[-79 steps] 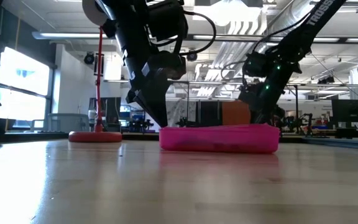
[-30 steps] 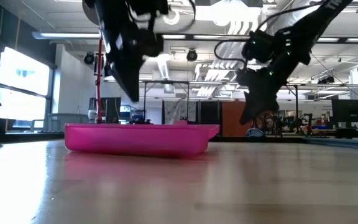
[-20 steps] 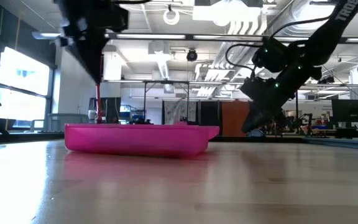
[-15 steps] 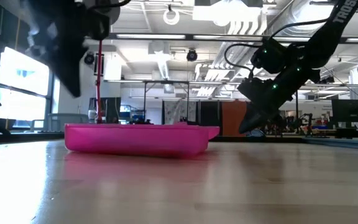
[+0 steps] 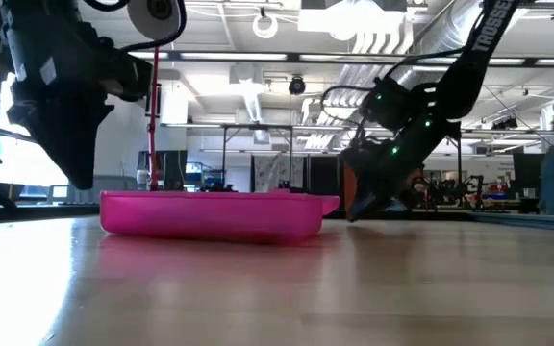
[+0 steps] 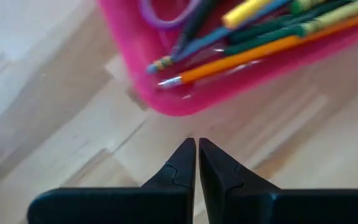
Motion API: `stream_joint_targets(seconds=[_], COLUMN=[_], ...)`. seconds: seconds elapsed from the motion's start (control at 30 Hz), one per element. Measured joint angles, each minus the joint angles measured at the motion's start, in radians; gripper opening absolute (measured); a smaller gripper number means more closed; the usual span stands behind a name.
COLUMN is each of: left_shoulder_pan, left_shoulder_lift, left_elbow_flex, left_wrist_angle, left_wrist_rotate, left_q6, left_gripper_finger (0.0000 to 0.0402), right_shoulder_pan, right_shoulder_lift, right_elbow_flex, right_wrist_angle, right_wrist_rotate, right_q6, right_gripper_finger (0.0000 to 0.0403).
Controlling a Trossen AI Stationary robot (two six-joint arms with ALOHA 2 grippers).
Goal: Pick & place school supplies into a supply box
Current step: Close the red supply box
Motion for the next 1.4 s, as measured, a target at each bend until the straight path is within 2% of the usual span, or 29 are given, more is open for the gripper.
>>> stream_joint_targets(seconds=[0.23,0.47,0.77,1.03,1.23,1.4], left_shoulder_pan=[-0.015,-0.001,0.006,0.005,0.005,-0.016], left_shoulder_lift=[0.000,0.000,0.000,0.000,0.001,-0.029], left_elbow_flex=[-0.002,-0.025,-0.025,-0.025,-0.018,0.056], left_wrist_angle=[0.033,0.040,0.043,0.052,0.048,-0.025], left_wrist_rotate=[-0.055,-0.090,-0.148,-0.157,-0.165,-0.253], left_q6=[0.014,0.010,0.013,0.010,0.011,0.016], left_gripper_finger=[0.0053,0.0051,0.0025,0.0035,0.0023,0.0023], right_shoulder_pan=[0.000,0.005,0.012,0.049,0.090,0.118], right_shoulder_lift=[0.079,0.083,0.079,0.051,0.037,0.029], right_elbow_flex=[0.068,0.118,0.154,0.154,0.154,0.154], right_wrist_angle=[0.020,0.027,0.027,0.063,0.129,0.163], right_wrist_rotate=[-0.058,-0.102,-0.264,-0.262,-0.265,-0.273], right_q6=[-0.048,-0.119,-0.148,-0.209,-0.259,-0.283], right_gripper_finger=[0.0000,0.0000,0.0000,0.0000,0.0000,0.0000])
